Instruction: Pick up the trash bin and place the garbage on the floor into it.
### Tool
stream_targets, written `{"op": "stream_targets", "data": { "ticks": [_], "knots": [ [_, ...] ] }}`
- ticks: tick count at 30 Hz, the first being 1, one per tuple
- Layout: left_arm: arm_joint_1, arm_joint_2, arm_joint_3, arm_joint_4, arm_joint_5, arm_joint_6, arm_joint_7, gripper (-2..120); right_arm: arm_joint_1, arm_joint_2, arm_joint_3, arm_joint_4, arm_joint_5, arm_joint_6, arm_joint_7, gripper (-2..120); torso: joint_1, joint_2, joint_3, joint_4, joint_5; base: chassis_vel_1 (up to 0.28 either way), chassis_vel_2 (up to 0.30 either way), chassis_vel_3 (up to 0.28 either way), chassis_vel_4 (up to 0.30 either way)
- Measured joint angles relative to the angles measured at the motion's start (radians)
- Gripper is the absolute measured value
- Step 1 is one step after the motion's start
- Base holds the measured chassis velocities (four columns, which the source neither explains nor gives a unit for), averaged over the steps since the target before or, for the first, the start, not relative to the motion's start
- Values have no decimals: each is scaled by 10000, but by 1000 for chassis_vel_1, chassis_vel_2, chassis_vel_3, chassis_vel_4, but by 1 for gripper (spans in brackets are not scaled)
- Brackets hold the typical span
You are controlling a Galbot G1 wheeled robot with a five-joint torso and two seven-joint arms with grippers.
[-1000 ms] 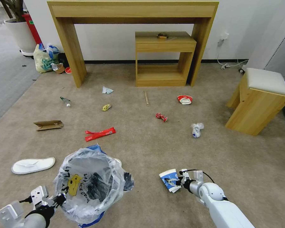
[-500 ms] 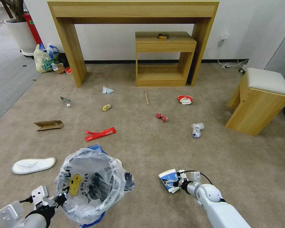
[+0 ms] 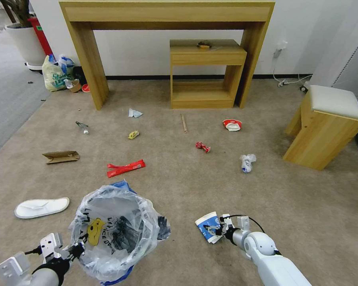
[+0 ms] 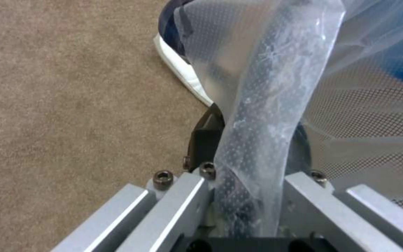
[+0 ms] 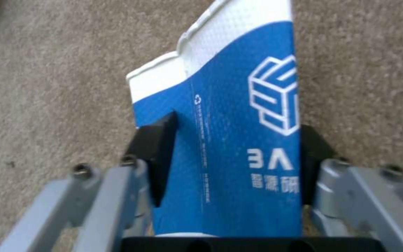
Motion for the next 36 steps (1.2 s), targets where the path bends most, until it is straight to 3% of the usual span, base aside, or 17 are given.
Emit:
{"op": "stream_targets", "data": {
  "ticks": [14, 20, 28, 30, 36],
  "knots": [
    [-91, 123, -22, 133, -36, 0, 44, 0, -146, 28, 54, 261, -44, 289, 378, 0, 0, 0, 0, 1, 2, 0, 0, 0, 0],
    [-177, 200, -34, 176, -38, 0, 17, 0, -212, -105, 345, 875, -44, 455, 493, 0, 0, 0, 0, 0, -1, 0, 0, 0, 0],
    [-314, 236, -41, 249, -48, 0, -30, 0, -195, -707, 736, 2695, 96, 546, 504, 0, 1, 0, 1, -2, 1, 0, 0, 0, 0],
    [-365, 242, -18, 273, -23, 0, -55, 0, 21, -931, 805, 3628, 277, 519, 541, 0, 0, -1, 1, -2, -1, 0, 0, 0, 0],
    [-432, 228, -48, 272, -12, 0, -132, 0, 729, -1331, 531, 5226, 1088, 141, 826, 0, 1, 0, 0, 1, -5, 0, 0, 0, 0]
  ]
}}
